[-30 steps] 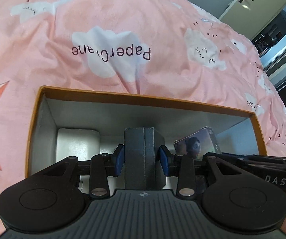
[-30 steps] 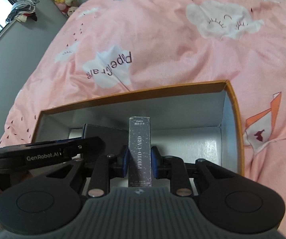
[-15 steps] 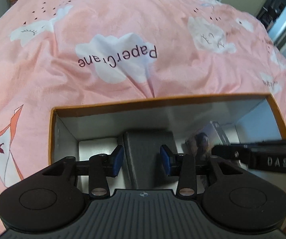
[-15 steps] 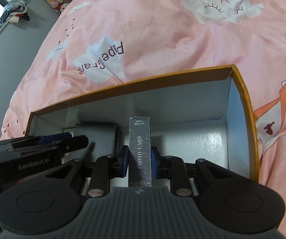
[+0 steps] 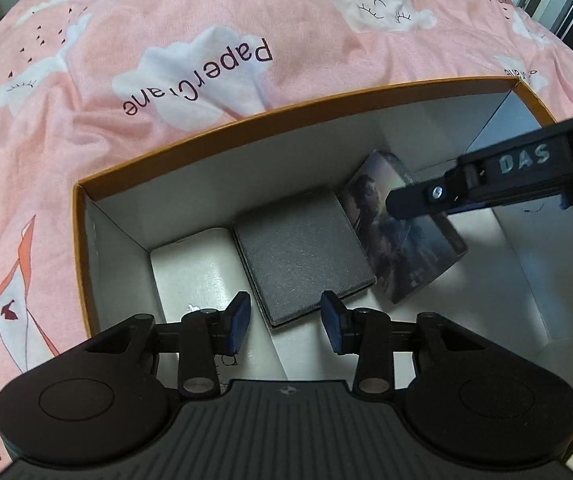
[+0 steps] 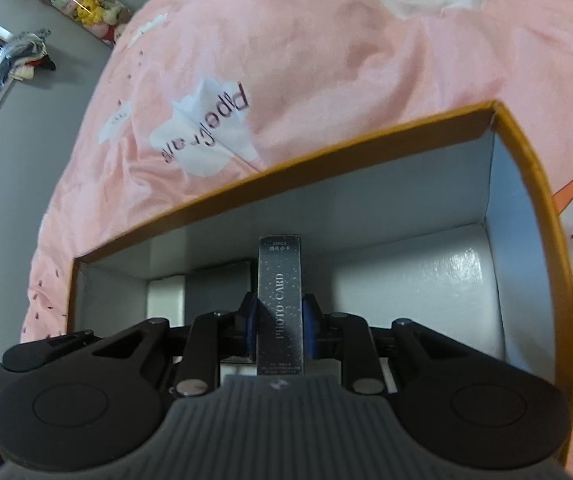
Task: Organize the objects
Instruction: 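Lower the gray box into the orange box and open left gripper while right gripper releases the photo card box, then withdraw both grippers up out of the orange box, then reach right gripper down toward the panda plush toy pile, then move left gripper to the pink pouch while right gripper moves to the pink card holder, then close left gripper on the pink pouch while right gripper grasps the pink card holder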
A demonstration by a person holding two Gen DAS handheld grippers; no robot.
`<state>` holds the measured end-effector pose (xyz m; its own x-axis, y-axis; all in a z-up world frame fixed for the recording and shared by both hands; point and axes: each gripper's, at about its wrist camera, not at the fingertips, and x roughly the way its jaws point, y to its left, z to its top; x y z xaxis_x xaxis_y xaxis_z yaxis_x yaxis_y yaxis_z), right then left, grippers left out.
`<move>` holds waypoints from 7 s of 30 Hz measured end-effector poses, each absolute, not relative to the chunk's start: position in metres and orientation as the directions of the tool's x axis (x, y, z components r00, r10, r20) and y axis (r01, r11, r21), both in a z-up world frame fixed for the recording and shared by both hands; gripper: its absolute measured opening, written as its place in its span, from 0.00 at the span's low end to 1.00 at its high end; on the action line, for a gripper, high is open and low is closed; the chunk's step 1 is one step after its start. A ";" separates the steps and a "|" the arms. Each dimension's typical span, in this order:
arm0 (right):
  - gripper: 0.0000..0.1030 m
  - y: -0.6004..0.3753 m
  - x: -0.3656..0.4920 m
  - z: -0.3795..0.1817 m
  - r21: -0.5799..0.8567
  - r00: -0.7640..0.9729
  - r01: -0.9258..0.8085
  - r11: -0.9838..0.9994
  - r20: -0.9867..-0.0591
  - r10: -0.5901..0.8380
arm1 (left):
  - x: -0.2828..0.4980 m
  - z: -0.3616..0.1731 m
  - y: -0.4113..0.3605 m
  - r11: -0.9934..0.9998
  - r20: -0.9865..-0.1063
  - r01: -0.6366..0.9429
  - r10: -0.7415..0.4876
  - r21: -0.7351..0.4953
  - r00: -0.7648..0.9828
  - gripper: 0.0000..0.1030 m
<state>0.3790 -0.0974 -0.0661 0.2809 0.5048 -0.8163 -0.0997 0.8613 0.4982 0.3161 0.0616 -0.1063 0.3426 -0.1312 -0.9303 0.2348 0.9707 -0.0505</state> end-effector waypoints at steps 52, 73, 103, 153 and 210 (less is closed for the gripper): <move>0.56 -0.074 0.293 -0.005 -0.005 0.419 -0.619 0.785 -0.848 0.325 | 0.203 -0.037 0.057 0.892 -0.797 0.439 -0.187 0.107 0.574 0.44; 0.67 -0.155 0.108 0.029 0.149 0.600 -0.421 0.895 -0.694 0.398 | 0.029 -0.033 0.109 0.909 -0.736 0.326 -0.030 0.262 0.676 0.44; 0.63 -0.182 0.063 0.010 0.120 0.507 -0.254 0.960 -0.828 0.238 | 0.012 -0.012 0.099 0.918 -0.637 0.326 -0.114 0.226 0.762 0.43; 0.39 -0.152 0.100 -0.018 0.117 0.420 -0.411 0.904 -0.856 0.302 | 0.041 -0.053 0.001 0.785 -0.850 0.619 -0.307 0.029 0.429 0.44; 0.26 -0.111 0.128 -0.032 0.106 0.410 -0.581 0.807 -0.818 0.402 | 0.093 -0.105 -0.009 0.851 -0.784 0.506 -0.216 0.142 0.583 0.33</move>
